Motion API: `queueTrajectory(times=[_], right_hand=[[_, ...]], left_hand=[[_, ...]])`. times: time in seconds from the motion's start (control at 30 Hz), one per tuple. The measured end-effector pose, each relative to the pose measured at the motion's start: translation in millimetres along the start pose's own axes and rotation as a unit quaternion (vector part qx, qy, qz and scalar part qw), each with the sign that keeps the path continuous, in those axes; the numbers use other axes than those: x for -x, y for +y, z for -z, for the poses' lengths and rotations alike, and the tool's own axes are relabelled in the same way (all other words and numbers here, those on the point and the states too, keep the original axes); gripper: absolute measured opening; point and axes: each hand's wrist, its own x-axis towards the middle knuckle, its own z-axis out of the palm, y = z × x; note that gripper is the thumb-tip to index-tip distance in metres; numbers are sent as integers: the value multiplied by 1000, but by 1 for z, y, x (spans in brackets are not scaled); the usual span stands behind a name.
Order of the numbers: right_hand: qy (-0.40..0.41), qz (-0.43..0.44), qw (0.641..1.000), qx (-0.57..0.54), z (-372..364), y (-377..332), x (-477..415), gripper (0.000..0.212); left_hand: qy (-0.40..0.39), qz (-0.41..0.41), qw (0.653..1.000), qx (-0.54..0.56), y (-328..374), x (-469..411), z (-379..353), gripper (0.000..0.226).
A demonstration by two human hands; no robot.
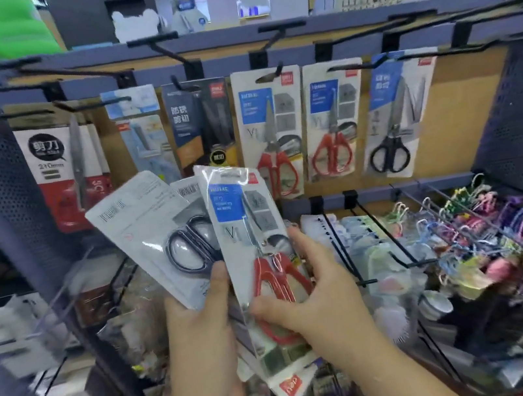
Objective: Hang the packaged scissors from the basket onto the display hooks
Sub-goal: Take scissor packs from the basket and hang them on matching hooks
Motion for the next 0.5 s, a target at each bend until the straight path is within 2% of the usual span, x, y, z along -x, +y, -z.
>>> queueTrajectory(times=[0.07, 0.17, 0.23, 0.27, 0.33, 0.37, 0.5], right_hand=[[17, -17, 1000, -9, 7, 2, -2, 85], [17, -28, 999, -12, 13, 4, -2, 86], [5, -30, 1000, -7, 13, 3, 0, 78], [0, -31, 999, -21, 12, 5, -1, 63], [10, -54, 996, -74, 12, 2, -4, 21], [19, -66, 994, -89, 13, 2, -5, 10], [48, -67, 991, -107, 16, 4, -8, 21]], left_hand=[[7, 2, 1000, -2, -3, 0, -3, 40], [9, 1, 1000, -7, -6, 1, -6, 57], [6, 3, 1000, -7, -10, 0, -4, 57], [3, 2, 1000, -9, -12, -1, -2, 50], [-8, 3, 1000, -11, -14, -4, 1, 38], [-13, 3, 1000, -17, -14, -6, 3, 37], [-22, -17, 999, -37, -13, -11, 9, 38]])
